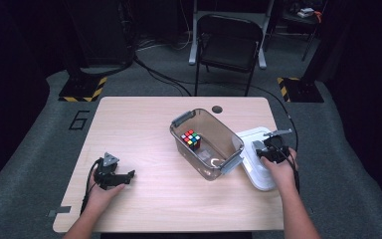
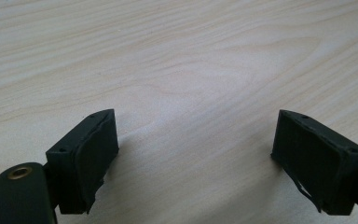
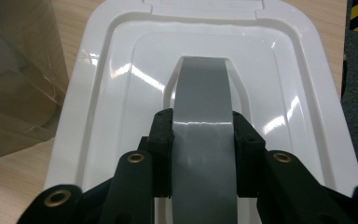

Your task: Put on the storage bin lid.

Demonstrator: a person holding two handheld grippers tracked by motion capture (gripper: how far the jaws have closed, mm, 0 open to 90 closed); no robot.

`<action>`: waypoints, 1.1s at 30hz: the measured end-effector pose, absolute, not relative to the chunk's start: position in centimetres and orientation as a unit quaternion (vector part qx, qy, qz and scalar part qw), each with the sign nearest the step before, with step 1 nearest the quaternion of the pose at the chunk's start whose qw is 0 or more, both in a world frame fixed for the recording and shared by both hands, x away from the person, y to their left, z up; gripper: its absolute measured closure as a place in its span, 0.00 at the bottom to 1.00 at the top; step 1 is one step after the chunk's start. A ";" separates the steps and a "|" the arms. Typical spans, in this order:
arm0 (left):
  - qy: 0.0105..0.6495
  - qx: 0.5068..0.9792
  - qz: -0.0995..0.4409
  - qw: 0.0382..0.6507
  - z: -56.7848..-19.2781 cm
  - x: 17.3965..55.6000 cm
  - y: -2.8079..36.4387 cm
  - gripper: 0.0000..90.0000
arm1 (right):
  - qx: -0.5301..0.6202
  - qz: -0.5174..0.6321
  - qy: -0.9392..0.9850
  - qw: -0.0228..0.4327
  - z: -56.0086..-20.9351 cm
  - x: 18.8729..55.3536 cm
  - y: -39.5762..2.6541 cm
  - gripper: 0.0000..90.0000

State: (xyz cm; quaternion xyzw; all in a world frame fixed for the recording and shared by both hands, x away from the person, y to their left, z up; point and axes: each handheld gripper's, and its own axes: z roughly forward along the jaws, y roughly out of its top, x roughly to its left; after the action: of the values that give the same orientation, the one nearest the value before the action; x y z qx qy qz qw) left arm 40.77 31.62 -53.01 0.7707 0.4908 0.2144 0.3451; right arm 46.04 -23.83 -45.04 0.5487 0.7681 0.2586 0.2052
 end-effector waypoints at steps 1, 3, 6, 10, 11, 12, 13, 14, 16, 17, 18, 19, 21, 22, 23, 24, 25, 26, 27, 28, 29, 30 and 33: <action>0.491 0.771 0.214 0.345 -53.0 40.8 31.6 0.15 | 0.546 0.257 0.770 0.208 -44.8 46.2 -23.9 0.74; 0.491 0.770 0.215 0.345 -53.0 40.8 31.6 0.15 | 0.550 0.258 0.767 0.206 -44.6 46.3 -23.9 0.74; 0.491 0.771 0.214 0.345 -53.0 40.8 31.6 0.15 | 0.548 0.254 0.769 0.209 -44.2 46.7 -23.8 0.74; 0.491 0.771 0.214 0.345 -53.0 40.8 31.6 0.15 | 0.545 0.255 0.769 0.214 -43.6 47.2 -23.8 0.74; 0.491 0.771 0.214 0.345 -53.0 40.8 31.6 0.15 | 0.547 0.254 0.769 0.212 -43.5 47.2 -23.7 0.74; 0.491 0.771 0.214 0.345 -53.0 40.8 31.6 0.15 | 0.545 0.254 0.770 0.213 -43.3 47.4 -23.7 0.74; 0.491 0.771 0.214 0.345 -53.0 40.8 31.6 0.15 | 0.543 0.252 0.772 0.214 -43.2 47.4 -23.7 0.74; 0.491 0.771 0.214 0.345 -53.0 40.8 31.6 0.15 | 0.543 0.253 0.771 0.216 -43.0 47.6 -23.7 0.74; 0.491 0.771 0.214 0.345 -53.0 40.8 31.6 0.15 | 0.543 0.256 0.770 0.214 -42.5 47.7 -23.7 0.74; 0.491 0.771 0.214 0.345 -53.0 40.8 31.6 0.15 | 0.543 0.258 0.770 0.215 -42.4 47.8 -23.7 0.74; 0.491 0.771 0.214 0.345 -53.0 40.8 31.6 0.15 | 0.544 0.257 0.769 0.215 -42.2 47.8 -23.7 0.74; 0.491 0.771 0.214 0.345 -53.0 40.8 31.6 0.15 | 0.542 0.259 0.770 0.217 -41.9 47.8 -23.7 0.74; 0.491 0.770 0.215 0.345 -53.0 40.8 31.6 0.15 | 0.541 0.258 0.770 0.220 -41.5 47.8 -23.7 0.74; 0.491 0.771 0.214 0.345 -53.0 40.8 31.6 0.15 | 0.540 0.260 0.770 0.221 -41.3 47.9 -23.7 0.74; 0.491 0.771 0.214 0.345 -53.0 40.8 31.6 0.15 | 0.539 0.260 0.770 0.223 -41.1 47.9 -23.7 0.74; 0.491 0.771 0.215 0.345 -53.0 40.8 31.6 0.15 | 0.538 0.261 0.770 0.223 -40.8 47.9 -23.7 0.74; 0.491 0.771 0.214 0.345 -53.0 40.8 31.6 0.15 | 0.538 0.262 0.770 0.221 -40.7 47.9 -23.7 0.74; 0.491 0.771 0.214 0.345 -53.0 40.8 31.6 0.15 | 0.539 0.262 0.768 0.223 -40.5 48.0 -23.7 0.74; 0.491 0.771 0.214 0.345 -53.0 40.8 31.6 0.15 | 0.538 0.264 0.769 0.222 -40.3 48.0 -23.7 0.74; 0.491 0.771 0.214 0.345 -53.0 40.8 31.6 0.15 | 0.537 0.265 0.770 0.223 -40.0 48.1 -23.8 0.74; 0.491 0.771 0.214 0.345 -53.0 40.8 31.6 0.15 | 0.536 0.264 0.770 0.223 -39.9 48.1 -23.8 0.74; 0.491 0.771 0.214 0.345 -53.0 40.8 31.6 0.15 | 0.540 0.263 0.768 0.223 -39.7 48.2 -23.7 0.74; 0.491 0.771 0.214 0.345 -53.0 40.8 31.6 0.15 | 0.536 0.264 0.770 0.226 -39.3 48.3 -23.8 0.74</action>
State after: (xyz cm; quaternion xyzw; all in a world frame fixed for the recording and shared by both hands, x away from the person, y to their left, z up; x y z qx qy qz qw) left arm 40.77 31.62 -53.01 0.7707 0.4908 0.2142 0.3452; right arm 48.32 -23.75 -39.26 0.5356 0.7698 0.2638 0.2256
